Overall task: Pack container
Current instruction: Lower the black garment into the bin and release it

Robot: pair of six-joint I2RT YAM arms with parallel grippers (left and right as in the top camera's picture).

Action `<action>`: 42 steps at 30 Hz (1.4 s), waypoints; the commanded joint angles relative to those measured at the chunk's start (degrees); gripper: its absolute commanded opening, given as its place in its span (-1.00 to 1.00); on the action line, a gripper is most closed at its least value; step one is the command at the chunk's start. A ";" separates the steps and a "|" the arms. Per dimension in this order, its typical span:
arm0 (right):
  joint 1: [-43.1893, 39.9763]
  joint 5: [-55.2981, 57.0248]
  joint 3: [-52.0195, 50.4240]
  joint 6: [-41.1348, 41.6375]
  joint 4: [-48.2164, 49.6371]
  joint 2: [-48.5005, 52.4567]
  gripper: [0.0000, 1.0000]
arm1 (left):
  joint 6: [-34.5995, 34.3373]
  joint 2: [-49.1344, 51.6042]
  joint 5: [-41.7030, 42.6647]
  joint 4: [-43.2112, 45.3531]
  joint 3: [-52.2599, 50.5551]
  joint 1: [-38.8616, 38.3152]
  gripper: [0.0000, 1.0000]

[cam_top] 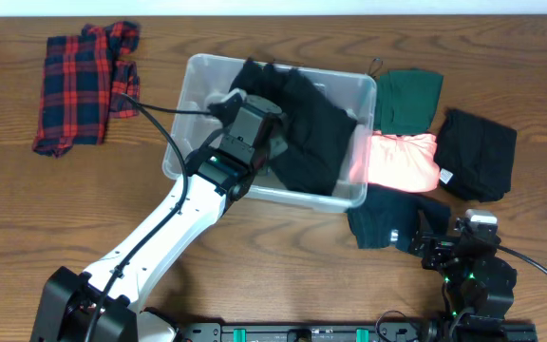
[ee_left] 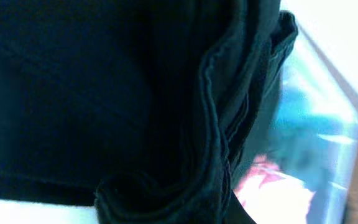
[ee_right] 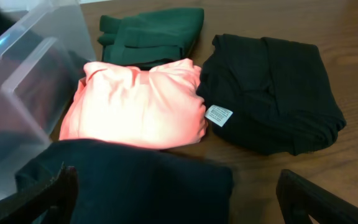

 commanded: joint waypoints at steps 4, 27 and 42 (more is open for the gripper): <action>-0.22 -0.24 -0.13 0.70 -0.04 -0.35 0.99 | 1.53 0.20 -2.01 -5.64 1.03 -0.33 -0.88; -0.22 -0.24 -0.13 0.70 -0.02 -0.35 0.99 | 45.53 -15.98 21.22 -8.52 1.03 11.93 0.96; -0.22 -0.24 -0.13 0.70 -0.02 -0.35 0.98 | 81.42 -14.67 27.65 -27.87 1.03 10.29 0.96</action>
